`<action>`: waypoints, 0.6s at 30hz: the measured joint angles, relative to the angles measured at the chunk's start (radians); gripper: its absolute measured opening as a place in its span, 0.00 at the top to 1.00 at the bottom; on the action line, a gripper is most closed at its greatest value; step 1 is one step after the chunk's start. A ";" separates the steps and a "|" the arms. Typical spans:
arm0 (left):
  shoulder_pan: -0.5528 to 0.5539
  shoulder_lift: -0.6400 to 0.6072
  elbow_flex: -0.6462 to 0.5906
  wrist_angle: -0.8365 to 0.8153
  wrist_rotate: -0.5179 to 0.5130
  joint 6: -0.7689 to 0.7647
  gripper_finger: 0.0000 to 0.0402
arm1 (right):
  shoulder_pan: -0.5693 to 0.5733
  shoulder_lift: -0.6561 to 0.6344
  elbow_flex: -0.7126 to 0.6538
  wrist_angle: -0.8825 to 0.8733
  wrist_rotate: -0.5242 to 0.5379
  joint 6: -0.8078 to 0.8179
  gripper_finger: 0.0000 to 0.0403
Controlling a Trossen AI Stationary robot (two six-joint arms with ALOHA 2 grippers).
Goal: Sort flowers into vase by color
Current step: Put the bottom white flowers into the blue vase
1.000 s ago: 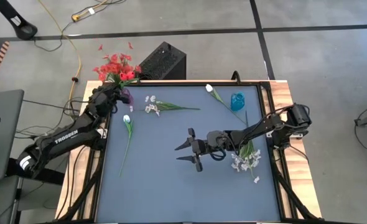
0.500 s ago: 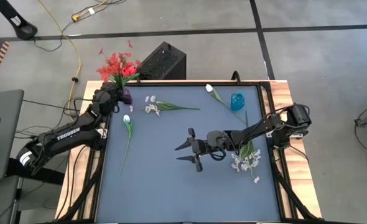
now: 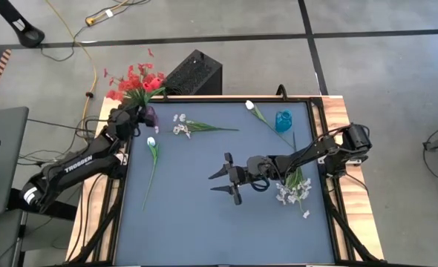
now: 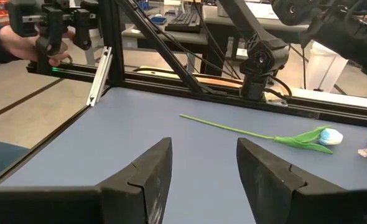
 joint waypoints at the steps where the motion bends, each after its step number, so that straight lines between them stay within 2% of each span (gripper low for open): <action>1: 0.000 -0.013 0.000 -0.019 0.001 0.000 0.72 | 0.000 0.000 0.000 0.000 0.000 0.000 0.49; 11: 0.000 -0.065 0.009 -0.144 0.180 0.023 0.72 | 0.000 0.000 0.000 0.000 0.000 0.009 0.49; 18: -0.002 -0.065 0.062 -0.311 0.212 0.036 0.72 | 0.001 0.000 0.000 0.000 0.000 0.034 0.49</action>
